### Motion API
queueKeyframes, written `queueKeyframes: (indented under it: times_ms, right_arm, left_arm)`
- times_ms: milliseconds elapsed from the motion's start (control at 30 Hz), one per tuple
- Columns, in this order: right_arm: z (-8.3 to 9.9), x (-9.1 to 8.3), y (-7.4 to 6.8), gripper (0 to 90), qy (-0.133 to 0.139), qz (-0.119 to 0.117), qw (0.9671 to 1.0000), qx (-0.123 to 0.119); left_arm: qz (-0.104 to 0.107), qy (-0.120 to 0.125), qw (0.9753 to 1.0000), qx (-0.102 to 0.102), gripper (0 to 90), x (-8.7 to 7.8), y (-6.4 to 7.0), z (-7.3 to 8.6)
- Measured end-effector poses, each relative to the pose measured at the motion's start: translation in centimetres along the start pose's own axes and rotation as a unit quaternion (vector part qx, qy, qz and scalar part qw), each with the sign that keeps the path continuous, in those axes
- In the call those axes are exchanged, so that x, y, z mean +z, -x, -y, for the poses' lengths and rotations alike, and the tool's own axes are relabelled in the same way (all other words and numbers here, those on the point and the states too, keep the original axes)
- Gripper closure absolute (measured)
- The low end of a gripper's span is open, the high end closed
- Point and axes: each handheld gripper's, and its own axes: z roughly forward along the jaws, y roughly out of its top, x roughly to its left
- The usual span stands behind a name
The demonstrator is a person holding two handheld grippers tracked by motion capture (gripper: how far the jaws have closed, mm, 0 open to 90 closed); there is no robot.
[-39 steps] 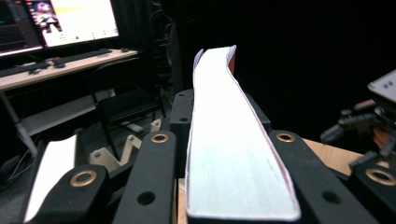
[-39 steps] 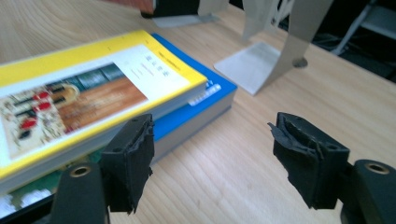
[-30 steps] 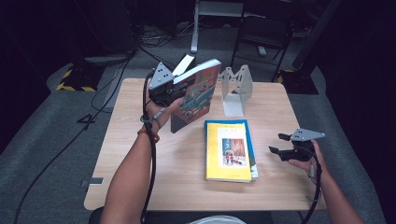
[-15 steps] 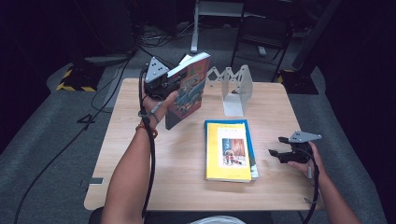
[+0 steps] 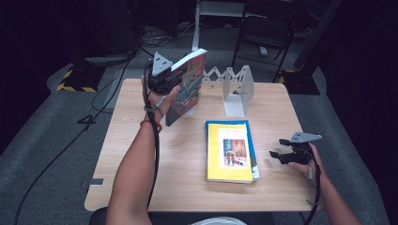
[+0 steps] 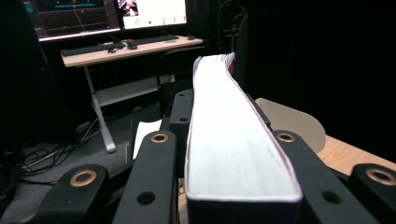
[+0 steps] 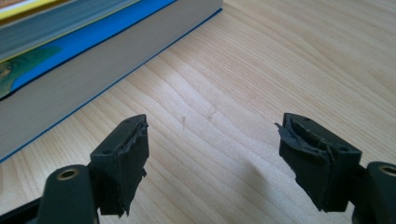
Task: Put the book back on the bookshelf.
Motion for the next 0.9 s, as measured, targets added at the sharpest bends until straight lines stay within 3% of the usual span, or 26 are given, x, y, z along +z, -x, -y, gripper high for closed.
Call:
queueKeyframes:
  times_ms: [200,500,700,900]
  right_arm:
    - [0.1,0.2,-0.1,24.8,-0.008,-0.002,1.0,0.0]
    - [0.6,0.7,-0.5,26.1,-0.015,0.0,0.9997,-0.021]
    - [0.8,0.6,-0.3,26.4,-0.007,0.004,0.9999,-0.007]
    - [1.0,0.7,-0.3,26.4,-0.012,0.001,0.9999,-0.008]
  left_arm:
    - [-0.012,-0.007,0.9999,-0.008,72.8,1.4,-0.2,0.0]
    - [-0.043,-0.015,0.9988,-0.018,72.7,3.1,-0.8,-0.2]
    - [-0.044,-0.019,0.9987,-0.018,72.7,4.3,-0.9,-0.5]
    - [-0.045,-0.024,0.9986,-0.017,72.7,5.7,-1.0,-0.5]
